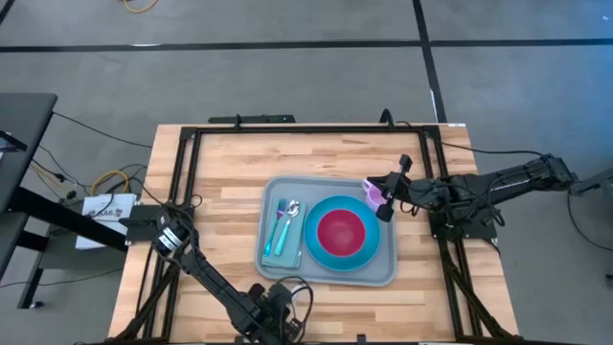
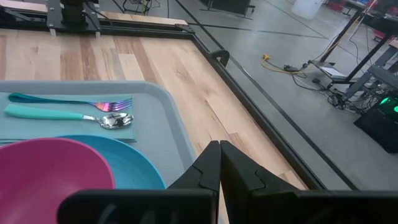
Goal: Set up tray
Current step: Put the white knife on top of the blue napkin
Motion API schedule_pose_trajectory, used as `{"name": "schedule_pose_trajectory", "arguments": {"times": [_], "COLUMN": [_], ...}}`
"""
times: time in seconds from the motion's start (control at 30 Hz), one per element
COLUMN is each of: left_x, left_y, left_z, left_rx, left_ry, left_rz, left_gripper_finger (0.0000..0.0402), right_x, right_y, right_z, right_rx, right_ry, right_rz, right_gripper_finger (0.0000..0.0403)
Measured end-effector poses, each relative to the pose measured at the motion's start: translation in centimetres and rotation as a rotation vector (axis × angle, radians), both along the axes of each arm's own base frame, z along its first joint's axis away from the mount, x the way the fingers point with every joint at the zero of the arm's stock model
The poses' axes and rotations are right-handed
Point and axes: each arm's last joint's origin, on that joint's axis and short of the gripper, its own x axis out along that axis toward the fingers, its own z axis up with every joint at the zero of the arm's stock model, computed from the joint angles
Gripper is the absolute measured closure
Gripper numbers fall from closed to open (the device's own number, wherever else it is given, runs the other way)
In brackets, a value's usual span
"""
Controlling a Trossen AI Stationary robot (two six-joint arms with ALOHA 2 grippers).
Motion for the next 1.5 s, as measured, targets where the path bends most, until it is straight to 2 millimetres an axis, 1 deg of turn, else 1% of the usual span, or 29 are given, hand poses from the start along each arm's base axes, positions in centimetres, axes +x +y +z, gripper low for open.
{"name": "schedule_pose_trajectory", "arguments": {"times": [0.1,0.17,0.33,0.47,0.6,0.77,0.87,0.97,1.07,1.17,1.23,1.4,1.5], "left_x": [0.1,0.1,-0.1,-0.2,0.2,1.2,1.5,2.1,2.5,2.6,2.4,2.2,2.2], "left_y": [0.2,0.6,0.6,0.2,-0.3,-1.8,-2.3,-2.6,-2.2,-1.8,-1.6,-1.5,-1.4], "left_z": [0.6,1.0,2.5,2.8,2.9,3.3,3.6,5.1,6.8,8.5,9.3,9.4,8.7], "left_rx": [0.082,0.137,0.133,0.063,-0.018,-0.258,-0.303,-0.288,-0.202,-0.149,-0.131,-0.081,-0.086], "left_ry": [-0.006,0.020,0.075,0.131,0.119,0.088,0.057,0.000,-0.047,-0.046,-0.026,-0.009,0.015], "left_rz": [0.008,0.028,0.079,0.076,0.073,0.012,0.027,0.003,-0.005,0.004,0.008,-0.053,-0.060], "left_gripper_finger": [0.0394,0.0397,0.0399,0.0399,0.0400,0.0398,0.0397,0.0398,0.0399,0.0400,0.0400,0.0401,0.0396], "right_x": [0.0,0.0,0.0,0.0,0.0,0.0,0.0,0.0,0.0,0.0,0.0,0.0,0.0], "right_y": [0.0,0.0,0.0,0.0,0.0,0.0,0.0,0.0,0.0,0.0,0.0,0.0,0.0], "right_z": [0.0,0.0,0.0,0.0,0.0,0.0,0.0,0.0,0.0,0.0,0.0,0.0,0.0], "right_rx": [0.000,0.000,0.000,0.000,0.000,0.000,0.000,0.000,0.000,0.000,0.000,0.000,0.000], "right_ry": [0.000,0.000,0.000,0.000,0.000,0.000,0.000,0.000,0.000,0.000,0.000,-0.001,-0.001], "right_rz": [0.000,0.000,-0.001,0.000,0.000,0.000,0.000,0.000,0.000,0.000,0.000,0.000,0.000], "right_gripper_finger": [0.0403,0.0403,0.0403,0.0403,0.0403,0.0403,0.0403,0.0403,0.0403,0.0403,0.0403,0.0403,0.0403]}}
